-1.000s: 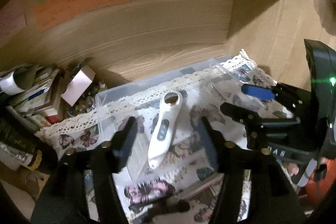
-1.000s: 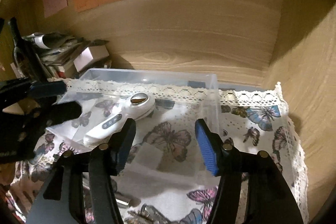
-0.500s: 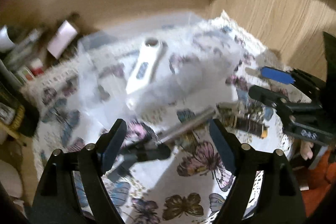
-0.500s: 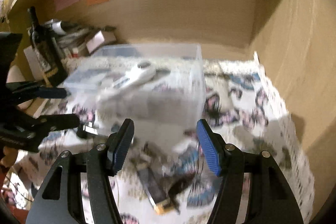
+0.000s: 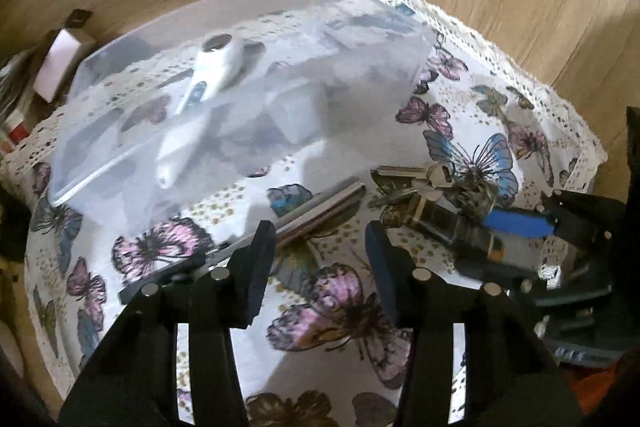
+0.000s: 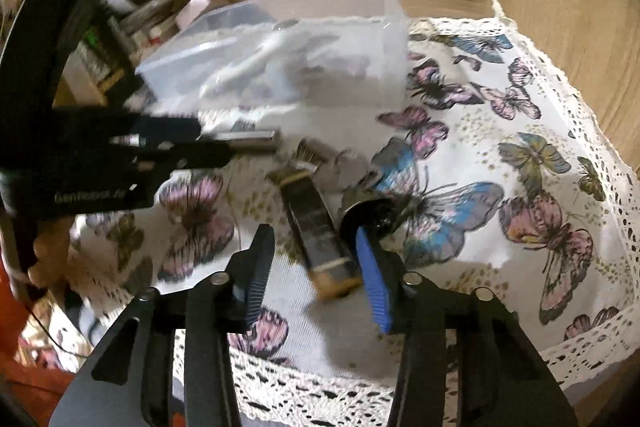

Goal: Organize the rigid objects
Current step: 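Grasp the gold-and-black lighter with the right gripper while the left gripper reaches the metal tool, then grasp the metal pen-like tool with the left gripper while the right gripper lifts the lighter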

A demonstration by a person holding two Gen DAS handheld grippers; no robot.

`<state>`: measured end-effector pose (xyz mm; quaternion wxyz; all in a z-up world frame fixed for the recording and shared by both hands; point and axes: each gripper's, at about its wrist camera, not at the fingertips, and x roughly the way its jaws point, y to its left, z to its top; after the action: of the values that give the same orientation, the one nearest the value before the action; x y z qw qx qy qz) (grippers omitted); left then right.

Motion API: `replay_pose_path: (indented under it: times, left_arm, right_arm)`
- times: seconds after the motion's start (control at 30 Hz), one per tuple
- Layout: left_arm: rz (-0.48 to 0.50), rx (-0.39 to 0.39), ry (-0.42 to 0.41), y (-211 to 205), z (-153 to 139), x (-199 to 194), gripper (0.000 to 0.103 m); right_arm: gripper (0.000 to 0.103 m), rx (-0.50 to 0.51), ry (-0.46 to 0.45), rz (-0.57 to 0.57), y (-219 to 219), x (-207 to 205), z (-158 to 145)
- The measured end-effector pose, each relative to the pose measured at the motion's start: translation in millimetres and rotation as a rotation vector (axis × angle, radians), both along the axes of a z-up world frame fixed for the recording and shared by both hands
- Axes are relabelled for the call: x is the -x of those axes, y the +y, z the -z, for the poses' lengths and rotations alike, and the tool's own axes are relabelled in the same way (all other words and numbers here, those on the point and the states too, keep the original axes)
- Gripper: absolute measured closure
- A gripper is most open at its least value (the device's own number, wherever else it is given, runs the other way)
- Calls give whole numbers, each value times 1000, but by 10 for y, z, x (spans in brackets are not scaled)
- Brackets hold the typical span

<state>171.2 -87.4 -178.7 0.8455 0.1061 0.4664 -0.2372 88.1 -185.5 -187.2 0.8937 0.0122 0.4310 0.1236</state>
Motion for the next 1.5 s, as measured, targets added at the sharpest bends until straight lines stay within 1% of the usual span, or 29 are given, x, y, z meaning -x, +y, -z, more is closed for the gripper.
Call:
replay_pose_path:
  times: [0.03,0.1,0.23,0.27,0.33,0.37,0.43,0.5,0.53,0.57,0.6,0.63,0.7,0.73,0.8,0.9,0.93,0.97,1.0,1.03,1.07,1.17,1.23,1.3,1.43,1.5]
  left_arm:
    - [-2,-14,-15,-14,-1,2,56]
    - [5,-17,-11,-50,-5,-20,55]
    - [48,-3,23,-91,-16,-14,55]
    - [64,9,46,-96,-11,-7,55]
    - [82,30,135,-76,72,-26,56]
    - [66,22,146,-55,103,-35,60]
    - [37,18,113,13,71,-19,61]
    - [26,49,98,72,-9,-8,61]
    - [25,65,77,107,-77,10,61]
    - [20,66,49,116,-126,19,61]
    - [12,56,15,119,-170,31,61]
    - [8,30,-18,108,-198,32,60]
    - [6,-13,-41,71,-181,-23,60]
    - [-2,-33,-37,56,-142,-77,60]
    - [-11,-55,9,49,-34,-184,60]
    - [-13,-58,69,27,130,-264,60]
    - [-18,-46,60,52,132,-243,61]
    - [-15,-37,58,53,128,-218,69]
    - [-10,-21,66,59,116,-190,74]
    - [-6,-4,77,65,108,-158,83]
    - [-1,16,94,69,104,-133,88]
    - [4,48,120,53,112,-34,88]
    - [7,44,118,49,135,63,88]
    - [9,25,95,39,137,142,88]
    - [-10,11,59,44,144,235,88]
    - [-44,11,33,98,124,283,88]
  right_arm:
    - [65,3,-8,0,15,11,9]
    - [65,-18,-15,-11,22,28,22]
    - [65,-37,-28,-17,45,-15,36]
    - [65,-37,-28,-17,45,-15,36]
    - [73,-23,-32,-34,94,-57,43]
    - [75,-4,-41,-47,145,-100,51]
    - [81,4,-46,-51,160,-124,56]
    - [81,4,-51,-54,159,-168,59]
    - [81,-1,-51,-53,154,-182,57]
    - [81,-9,-52,-52,153,-199,43]
    - [81,-9,-56,-52,157,-202,29]
    - [81,-8,-62,-50,155,-205,13]
    - [81,-19,-73,-46,134,-209,-38]
    - [81,-26,-79,-43,119,-206,-62]
    - [81,-30,-86,-40,101,-207,-97]
    - [81,-31,-118,-14,33,-204,-218]
    - [81,-33,-126,-8,7,-207,-250]
    - [81,-33,-126,-8,7,-207,-250]
    - [81,-39,-134,0,-8,-225,-283]
    - [81,-44,-139,7,-26,-239,-311]
    - [81,-46,-151,21,-52,-292,-360]
    - [81,-46,-179,34,-67,-387,-463]
    - [81,-50,-204,34,-71,-447,-543]
    - [81,-55,-228,32,-67,-498,-636]
    - [81,-61,-253,24,-49,-601,-750]
    - [81,-54,-267,14,-17,-708,-830]
